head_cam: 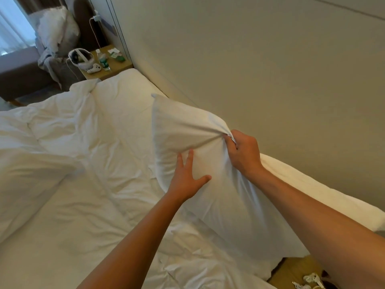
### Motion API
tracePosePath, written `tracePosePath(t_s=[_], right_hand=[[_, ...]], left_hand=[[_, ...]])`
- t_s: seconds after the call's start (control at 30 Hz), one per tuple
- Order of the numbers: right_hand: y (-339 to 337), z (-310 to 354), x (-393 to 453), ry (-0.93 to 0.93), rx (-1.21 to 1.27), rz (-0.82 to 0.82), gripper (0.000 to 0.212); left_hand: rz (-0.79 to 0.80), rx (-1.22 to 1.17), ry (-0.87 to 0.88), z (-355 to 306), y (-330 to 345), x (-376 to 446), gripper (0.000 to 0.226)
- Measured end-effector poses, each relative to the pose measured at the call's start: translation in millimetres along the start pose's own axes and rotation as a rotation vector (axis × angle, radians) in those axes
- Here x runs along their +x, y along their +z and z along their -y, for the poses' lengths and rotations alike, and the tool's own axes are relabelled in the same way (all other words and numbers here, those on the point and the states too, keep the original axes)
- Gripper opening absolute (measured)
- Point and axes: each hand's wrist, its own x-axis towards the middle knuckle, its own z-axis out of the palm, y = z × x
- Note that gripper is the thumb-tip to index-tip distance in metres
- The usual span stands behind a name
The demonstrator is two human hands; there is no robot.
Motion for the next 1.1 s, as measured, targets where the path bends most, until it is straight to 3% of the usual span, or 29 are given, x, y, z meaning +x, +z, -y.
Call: tracePosePath(t_s=[0.2, 0.33, 0.43, 0.53, 0.63, 0.87, 0.97, 1.1], right_hand=[[-31, -8, 63, -0.049, -0.073, -0.116, 0.036], [-22, -50, 82, 0.13, -0.202, -0.015, 0.025], [-9, -95, 58, 0.274, -0.303, 0.15, 0.06], [-2, -144, 20, 0.367, -0.422, 0.2, 0.069], [4, -176, -5, 0.47, -0.45, 0.272, 0.077], [33, -185, 2, 0.404, -0.364, 0.174, 0.084], [50, -183, 11, 0.423, -0.379, 0.217, 0.086], [63, -180, 6, 0.431, -0.418, 0.33, 0.07]], left_hand=[[-0.06, 0.061, 0.121, -42, -13, 43, 0.114], [0.103, 0.062, 0.081, -48, 14, 66, 0.106], [0.262, 0.083, 0.032, -41, 48, 74, 0.105], [0.327, 0.095, -0.005, -32, 77, 78, 0.105], [0.332, 0.074, -0.064, -23, 94, 80, 0.107], [0.235, 0.039, -0.078, -12, 110, 80, 0.108], [0.22, 0.031, -0.091, -3, 111, 77, 0.109], [0.201, -0.013, -0.118, 8, 112, 68, 0.113]])
